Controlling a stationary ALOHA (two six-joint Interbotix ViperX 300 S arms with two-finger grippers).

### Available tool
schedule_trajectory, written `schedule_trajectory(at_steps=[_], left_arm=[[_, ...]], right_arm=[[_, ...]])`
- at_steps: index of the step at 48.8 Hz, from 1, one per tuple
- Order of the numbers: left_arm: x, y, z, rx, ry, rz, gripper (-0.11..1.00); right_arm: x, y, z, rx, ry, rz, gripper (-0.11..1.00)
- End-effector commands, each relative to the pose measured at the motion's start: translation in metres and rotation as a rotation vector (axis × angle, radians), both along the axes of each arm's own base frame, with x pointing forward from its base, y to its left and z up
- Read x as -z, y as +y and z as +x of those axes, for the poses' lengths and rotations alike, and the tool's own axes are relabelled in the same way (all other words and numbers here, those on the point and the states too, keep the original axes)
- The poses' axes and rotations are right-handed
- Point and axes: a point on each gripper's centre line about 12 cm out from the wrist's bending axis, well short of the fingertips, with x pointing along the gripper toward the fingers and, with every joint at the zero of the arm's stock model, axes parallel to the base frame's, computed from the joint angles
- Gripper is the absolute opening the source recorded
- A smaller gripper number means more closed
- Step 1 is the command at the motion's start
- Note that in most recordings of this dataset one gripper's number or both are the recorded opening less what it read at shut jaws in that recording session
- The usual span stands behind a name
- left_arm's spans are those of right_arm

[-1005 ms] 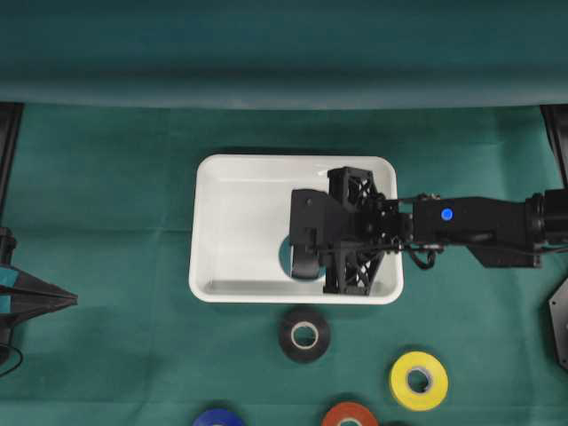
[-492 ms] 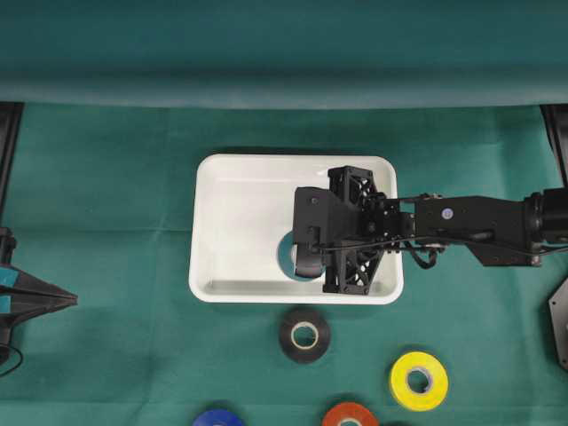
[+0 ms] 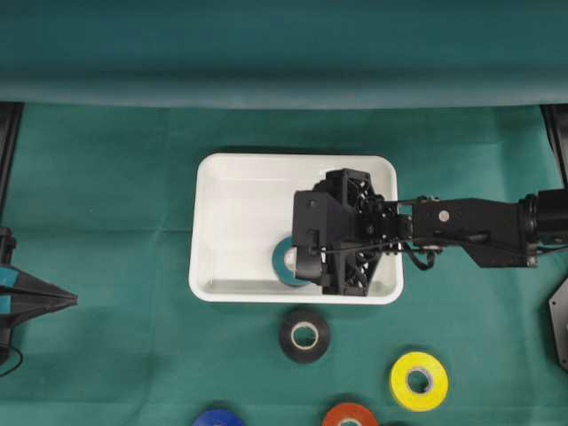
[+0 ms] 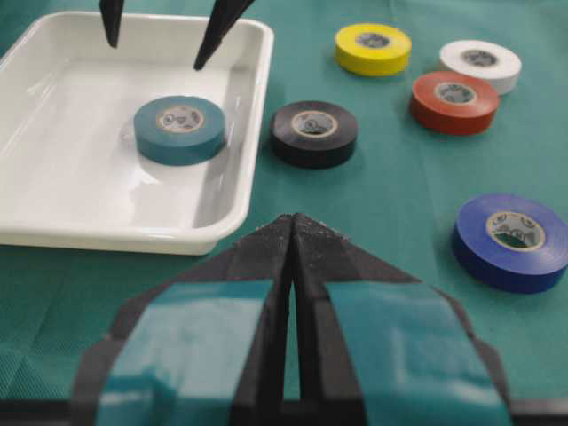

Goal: Put the tape into the white case with the right arm.
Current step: 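Carry the teal tape roll into the white tray and release it, then withdraw the right gripper to the right side of the tray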

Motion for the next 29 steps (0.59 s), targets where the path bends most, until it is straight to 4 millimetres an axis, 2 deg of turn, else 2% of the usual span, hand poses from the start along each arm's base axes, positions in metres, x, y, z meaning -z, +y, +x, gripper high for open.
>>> schedule_trajectory(at_steps=[1, 15, 29], left_arm=[[-0.005, 0.0, 0.001, -0.004, -0.009, -0.003, 0.0], [-0.005, 0.0, 0.001, -0.004, -0.011, -0.003, 0.0], [-0.005, 0.0, 0.001, -0.004, -0.009, -0.003, 0.0]], right_arm=[[-0.02, 0.0, -0.005, 0.002, -0.045, -0.01, 0.67], [-0.03, 0.011, -0.064, 0.015, -0.062, -0.007, 0.67], [-0.025, 0.027, -0.13, 0.041, -0.097, 0.02, 0.67]])
